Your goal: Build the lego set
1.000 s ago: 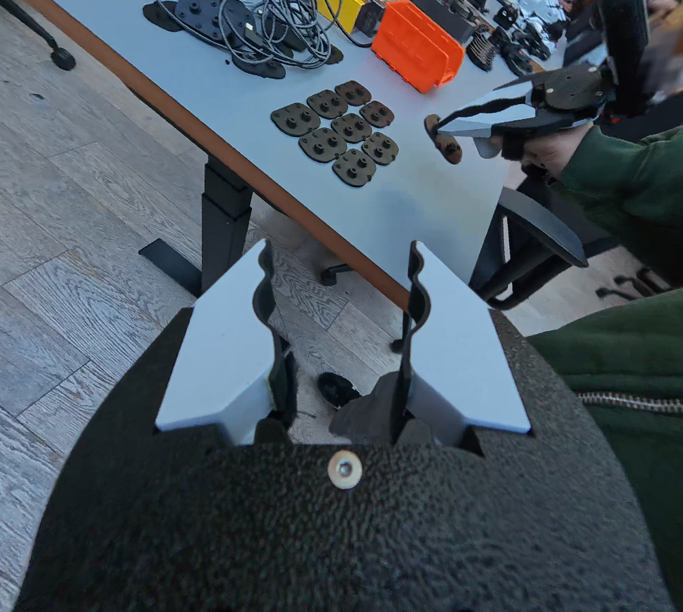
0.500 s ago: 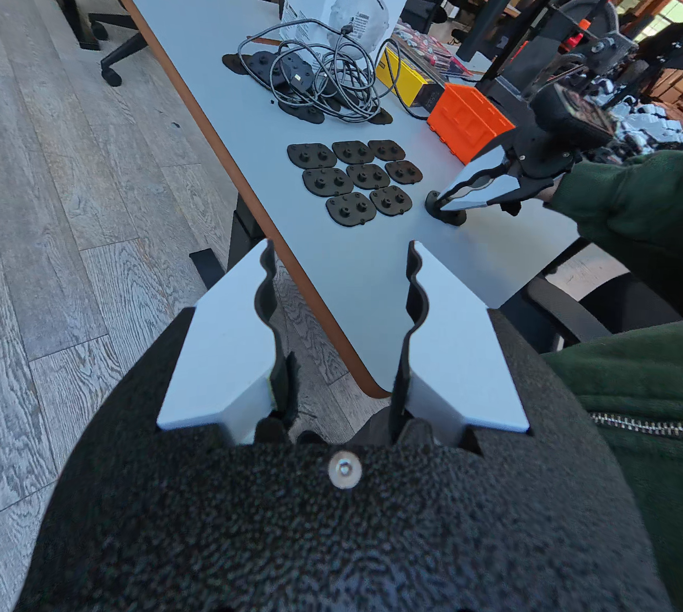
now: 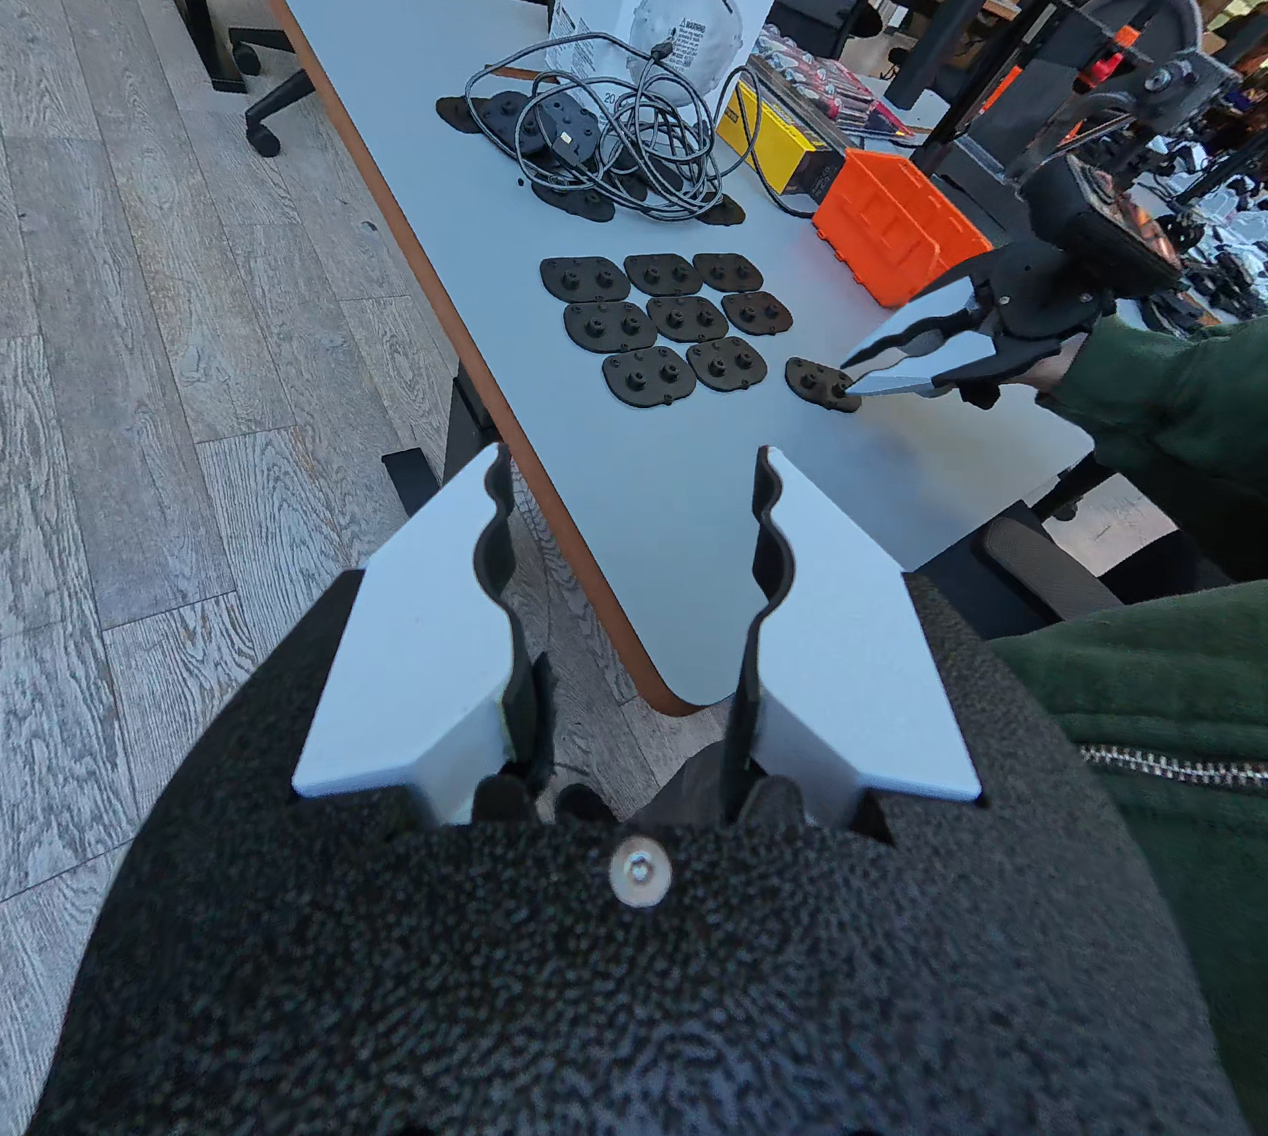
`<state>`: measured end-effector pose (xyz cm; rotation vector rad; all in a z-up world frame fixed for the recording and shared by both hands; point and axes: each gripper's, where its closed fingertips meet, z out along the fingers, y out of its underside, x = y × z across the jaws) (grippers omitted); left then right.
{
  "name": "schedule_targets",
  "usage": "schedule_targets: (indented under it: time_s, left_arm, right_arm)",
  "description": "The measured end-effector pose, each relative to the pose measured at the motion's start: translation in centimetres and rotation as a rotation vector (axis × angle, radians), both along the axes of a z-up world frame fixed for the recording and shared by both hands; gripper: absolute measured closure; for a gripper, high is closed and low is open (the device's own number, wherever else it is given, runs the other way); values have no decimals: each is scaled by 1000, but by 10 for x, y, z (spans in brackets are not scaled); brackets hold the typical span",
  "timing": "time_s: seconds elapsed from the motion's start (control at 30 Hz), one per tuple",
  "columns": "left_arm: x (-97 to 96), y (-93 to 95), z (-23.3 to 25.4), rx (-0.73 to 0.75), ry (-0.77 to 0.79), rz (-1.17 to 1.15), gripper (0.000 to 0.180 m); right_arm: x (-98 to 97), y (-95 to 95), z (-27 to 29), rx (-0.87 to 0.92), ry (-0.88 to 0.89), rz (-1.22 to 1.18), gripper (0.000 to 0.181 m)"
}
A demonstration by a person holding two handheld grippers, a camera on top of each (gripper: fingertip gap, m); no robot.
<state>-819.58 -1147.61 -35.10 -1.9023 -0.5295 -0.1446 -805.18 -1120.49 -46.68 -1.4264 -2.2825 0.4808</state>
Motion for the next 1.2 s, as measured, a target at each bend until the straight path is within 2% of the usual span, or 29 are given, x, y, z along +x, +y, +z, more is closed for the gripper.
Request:
schedule_targets:
  time_s: [0.17, 0.27, 0.37, 0.67, 0.87, 1.2]
  left_arm:
    - [1, -3, 0, -1, -1, 6, 111]
    - [2, -6, 1, -5, 3, 9, 112]
    - [1, -11, 0, -4, -3, 21, 113]
    - [-4, -29, 0, 3, -1, 71, 114]
    - [-3, -36, -5, -8, -6, 89, 115]
    - [-2, -43, -8, -16, -12, 112, 115]
  right_arm:
    - [5, 2, -2, -57, -48, -124, 159]
    - [5, 2, -7, -40, -78, -116, 172]
    - [3, 3, -8, -27, -99, -89, 173]
    - [-4, 16, -8, 5, -201, 153, 173]
    - [-9, 25, -9, 89, -292, 377, 173]
    - [-25, 26, -9, 110, -330, 448, 173]
